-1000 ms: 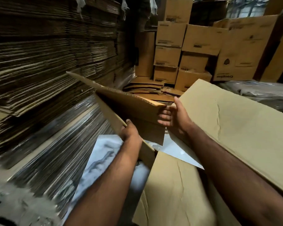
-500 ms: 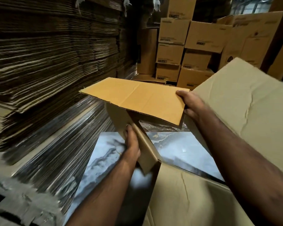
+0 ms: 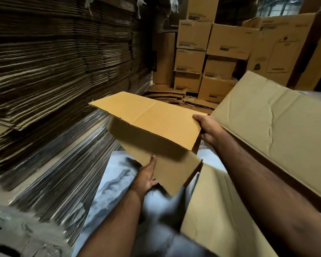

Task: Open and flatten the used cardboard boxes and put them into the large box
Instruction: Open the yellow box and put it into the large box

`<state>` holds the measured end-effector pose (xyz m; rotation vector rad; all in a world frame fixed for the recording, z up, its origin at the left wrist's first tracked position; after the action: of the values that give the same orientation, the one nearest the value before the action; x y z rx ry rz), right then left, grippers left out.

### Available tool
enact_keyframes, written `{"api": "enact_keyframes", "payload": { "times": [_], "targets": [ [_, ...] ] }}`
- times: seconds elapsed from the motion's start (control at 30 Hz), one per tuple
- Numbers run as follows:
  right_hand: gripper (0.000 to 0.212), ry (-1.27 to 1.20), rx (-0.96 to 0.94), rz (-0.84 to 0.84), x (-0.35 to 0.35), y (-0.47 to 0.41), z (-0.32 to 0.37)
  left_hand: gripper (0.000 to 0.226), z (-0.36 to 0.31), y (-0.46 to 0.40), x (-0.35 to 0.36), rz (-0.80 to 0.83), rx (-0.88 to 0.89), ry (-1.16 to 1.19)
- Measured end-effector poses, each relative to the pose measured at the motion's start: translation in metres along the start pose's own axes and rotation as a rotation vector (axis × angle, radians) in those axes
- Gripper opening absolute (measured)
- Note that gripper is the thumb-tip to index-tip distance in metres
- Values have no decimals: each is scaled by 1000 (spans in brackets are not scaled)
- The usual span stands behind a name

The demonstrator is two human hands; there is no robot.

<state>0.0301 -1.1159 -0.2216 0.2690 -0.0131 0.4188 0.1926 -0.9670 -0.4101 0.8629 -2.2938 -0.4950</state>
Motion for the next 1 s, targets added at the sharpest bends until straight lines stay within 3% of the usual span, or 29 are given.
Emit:
{"api": "enact_keyframes", "payload": {
  "times": [0.17,0.23,0.33,0.4,0.47,0.53,0.63,0.7,0.87,1.0],
  "targets": [
    [19,114,148,-37,6,-15,-32,104,0,-46,-21,-68,13,-41],
    [15,220,185,-90,1,-18,-42,74,-14,-21,-19,-50,45,-3],
    [31,455,191,-185,-18,-25,-62,35,-33,15,-13,8,124,87],
    [43,564,240,-166,-26,-26,-86,43,-43,15,-16,53,147,206],
    [39,653,269,-147,-29,-19,-109,57,-52,12,-19,81,138,270],
    [34,670,261,-155,-31,-13,-127,57,-54,12,-23,90,105,227],
    [42,797,248,-106,-33,-9,-151,38,-41,2,-45,-56,77,96],
    [47,926,246,-93,-36,-6,-159,37,-28,-7,-61,-176,79,45],
    [52,1124,121,-161,-32,-6,-149,43,-11,-12,-74,-271,122,127],
    [60,1203,-7,-160,-9,-13,-123,27,0,-4,-82,-324,166,206]
  ]
}}
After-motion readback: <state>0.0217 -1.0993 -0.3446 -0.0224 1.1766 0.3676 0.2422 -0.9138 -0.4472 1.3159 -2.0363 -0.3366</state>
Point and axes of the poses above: each hand's wrist, its own y-axis away from the middle knuckle, its own x-axis out of the palm, z = x × y, the point moved 6 cm from there along -y, towards the middle knuckle, and after that the axes turned 11 degrees about y, right-handed, at the moved point
